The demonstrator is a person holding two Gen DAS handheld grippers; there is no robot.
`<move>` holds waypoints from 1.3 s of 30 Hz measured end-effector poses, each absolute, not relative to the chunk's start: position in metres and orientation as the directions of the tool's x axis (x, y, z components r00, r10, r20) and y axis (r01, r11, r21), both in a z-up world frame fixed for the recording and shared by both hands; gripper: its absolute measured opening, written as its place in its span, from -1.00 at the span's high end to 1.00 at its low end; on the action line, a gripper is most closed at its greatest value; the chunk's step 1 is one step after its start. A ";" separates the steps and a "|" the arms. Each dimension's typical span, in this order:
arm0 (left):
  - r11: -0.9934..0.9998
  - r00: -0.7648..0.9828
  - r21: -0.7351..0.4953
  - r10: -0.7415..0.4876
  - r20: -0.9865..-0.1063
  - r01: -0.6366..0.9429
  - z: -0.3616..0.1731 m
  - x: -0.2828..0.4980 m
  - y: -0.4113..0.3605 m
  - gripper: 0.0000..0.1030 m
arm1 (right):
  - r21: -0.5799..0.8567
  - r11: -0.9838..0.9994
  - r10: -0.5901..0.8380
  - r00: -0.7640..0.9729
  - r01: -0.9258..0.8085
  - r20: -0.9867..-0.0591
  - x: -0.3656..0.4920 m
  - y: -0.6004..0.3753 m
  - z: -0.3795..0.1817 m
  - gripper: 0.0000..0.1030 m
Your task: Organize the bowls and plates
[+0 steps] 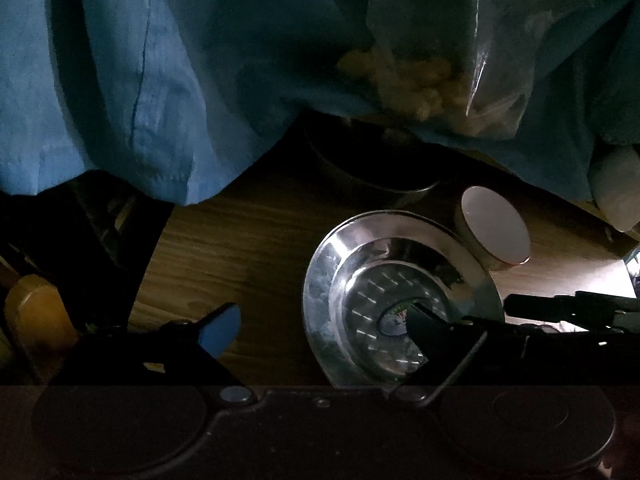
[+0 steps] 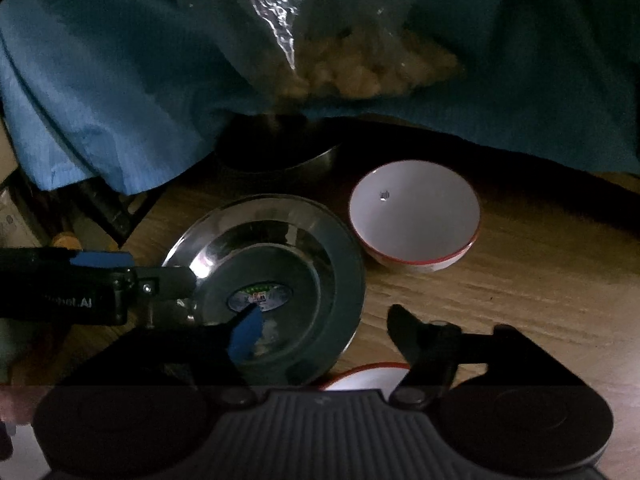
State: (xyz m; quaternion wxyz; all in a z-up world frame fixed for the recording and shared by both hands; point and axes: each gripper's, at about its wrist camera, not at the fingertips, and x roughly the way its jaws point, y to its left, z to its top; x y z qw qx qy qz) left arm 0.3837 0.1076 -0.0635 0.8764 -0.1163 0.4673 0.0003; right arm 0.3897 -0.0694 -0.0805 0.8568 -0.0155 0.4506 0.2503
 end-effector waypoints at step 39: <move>0.905 0.610 -0.331 -0.107 -0.785 -0.267 -0.037 0.368 0.149 0.68 | 0.361 0.862 0.496 0.437 -0.357 -0.750 0.405 -0.061 -0.063 0.61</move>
